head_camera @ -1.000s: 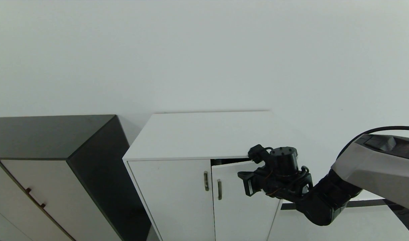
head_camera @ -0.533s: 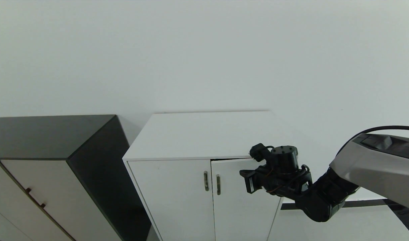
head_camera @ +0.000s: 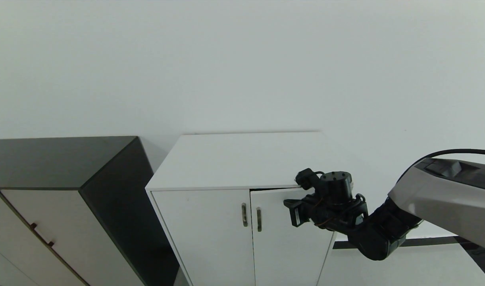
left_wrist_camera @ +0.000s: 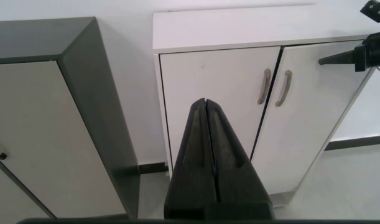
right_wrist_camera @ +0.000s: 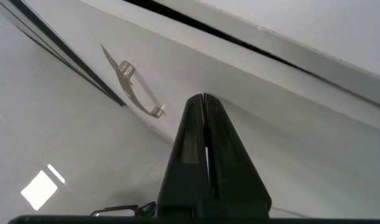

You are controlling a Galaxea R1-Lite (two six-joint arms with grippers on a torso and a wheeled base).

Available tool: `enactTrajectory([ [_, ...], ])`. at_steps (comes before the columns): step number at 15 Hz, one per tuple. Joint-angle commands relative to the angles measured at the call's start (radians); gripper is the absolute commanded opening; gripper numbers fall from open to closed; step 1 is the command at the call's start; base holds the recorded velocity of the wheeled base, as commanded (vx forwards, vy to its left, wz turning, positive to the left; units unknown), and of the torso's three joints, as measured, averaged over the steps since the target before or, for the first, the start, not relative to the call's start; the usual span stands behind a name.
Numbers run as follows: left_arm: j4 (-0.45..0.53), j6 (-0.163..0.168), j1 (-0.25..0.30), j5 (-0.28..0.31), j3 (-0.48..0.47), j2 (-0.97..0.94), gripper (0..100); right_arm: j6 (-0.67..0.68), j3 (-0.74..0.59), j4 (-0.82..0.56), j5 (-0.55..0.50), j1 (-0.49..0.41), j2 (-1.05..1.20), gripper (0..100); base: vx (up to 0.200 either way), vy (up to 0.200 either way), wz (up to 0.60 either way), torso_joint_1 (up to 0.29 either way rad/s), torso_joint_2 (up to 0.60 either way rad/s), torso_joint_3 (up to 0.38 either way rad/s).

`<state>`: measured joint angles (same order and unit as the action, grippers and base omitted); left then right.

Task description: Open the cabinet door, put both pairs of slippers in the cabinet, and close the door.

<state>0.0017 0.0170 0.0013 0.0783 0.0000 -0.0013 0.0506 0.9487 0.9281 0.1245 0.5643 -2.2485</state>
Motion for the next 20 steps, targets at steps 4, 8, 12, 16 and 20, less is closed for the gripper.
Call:
enactTrajectory([
  [4,0.0,0.0,0.0,0.0,0.0,0.001,0,0.0,0.025,-0.003,-0.002,-0.015,-0.014,0,0.0,0.0,0.0,0.0,0.0,0.0],
  [8,0.0,0.0,0.0,0.0,0.0,0.001,0,0.0,0.028,-0.003,-0.002,-0.018,-0.017,0,0.0,0.0,0.0,0.0,0.0,0.0],
  [12,0.0,0.0,0.0,0.0,0.0,0.001,0,0.0,0.028,-0.002,-0.002,-0.018,-0.016,0,0.0,0.0,0.0,0.0,0.0,0.0],
  [16,0.0,0.0,0.0,0.0,0.0,0.001,0,-0.002,-0.016,0.003,-0.003,-0.015,0.021,0,0.0,0.0,0.0,0.0,0.0,0.0],
  [20,0.0,0.0,0.0,0.0,0.0,0.001,0,-0.002,-0.117,0.014,-0.003,-0.012,0.121,0,0.0,0.0,0.0,0.0,0.0,0.0],
])
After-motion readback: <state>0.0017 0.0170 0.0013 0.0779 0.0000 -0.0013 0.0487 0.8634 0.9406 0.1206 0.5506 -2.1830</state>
